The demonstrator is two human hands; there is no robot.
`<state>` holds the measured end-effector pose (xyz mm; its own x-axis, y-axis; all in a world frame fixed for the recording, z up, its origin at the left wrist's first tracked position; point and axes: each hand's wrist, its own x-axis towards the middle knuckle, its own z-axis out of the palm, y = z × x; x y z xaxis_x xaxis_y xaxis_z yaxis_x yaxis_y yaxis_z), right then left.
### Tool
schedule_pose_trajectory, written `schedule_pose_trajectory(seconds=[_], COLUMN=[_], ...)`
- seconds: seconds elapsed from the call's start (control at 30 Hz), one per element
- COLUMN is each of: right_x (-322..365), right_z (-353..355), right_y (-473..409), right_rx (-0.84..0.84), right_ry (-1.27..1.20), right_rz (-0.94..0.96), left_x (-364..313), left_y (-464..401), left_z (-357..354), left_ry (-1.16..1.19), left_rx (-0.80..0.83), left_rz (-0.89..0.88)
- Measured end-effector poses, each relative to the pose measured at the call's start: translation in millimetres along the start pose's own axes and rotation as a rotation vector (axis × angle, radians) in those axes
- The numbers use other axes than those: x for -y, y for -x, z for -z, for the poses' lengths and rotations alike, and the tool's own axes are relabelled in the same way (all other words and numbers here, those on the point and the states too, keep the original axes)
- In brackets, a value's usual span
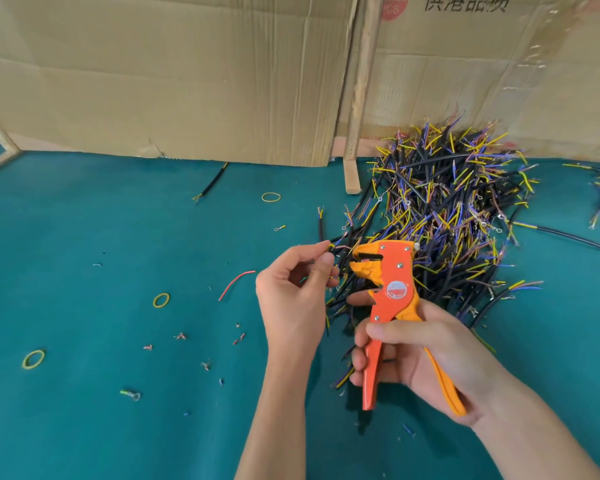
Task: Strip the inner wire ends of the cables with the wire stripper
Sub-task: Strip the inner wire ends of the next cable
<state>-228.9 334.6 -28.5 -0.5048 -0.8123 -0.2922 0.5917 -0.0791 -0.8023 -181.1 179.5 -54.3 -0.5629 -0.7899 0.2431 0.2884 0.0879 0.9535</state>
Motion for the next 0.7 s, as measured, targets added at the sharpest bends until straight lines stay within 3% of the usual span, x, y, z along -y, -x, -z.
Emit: schedule_pose_trajectory(seconds=[0.47,0.7], right_x=[3,-1], right_z=[-6,-9], right_y=[4,0], right_rx=[0.030,-0.096], right_ry=[0.070,0.045], right_rz=[0.074,0.088], left_x=[-2,2], left_y=[4,5], left_z=[-6,-8], left_ry=[-0.006,-0.076], left_rx=[0.095,0.113], left_rz=[0.028,0.020])
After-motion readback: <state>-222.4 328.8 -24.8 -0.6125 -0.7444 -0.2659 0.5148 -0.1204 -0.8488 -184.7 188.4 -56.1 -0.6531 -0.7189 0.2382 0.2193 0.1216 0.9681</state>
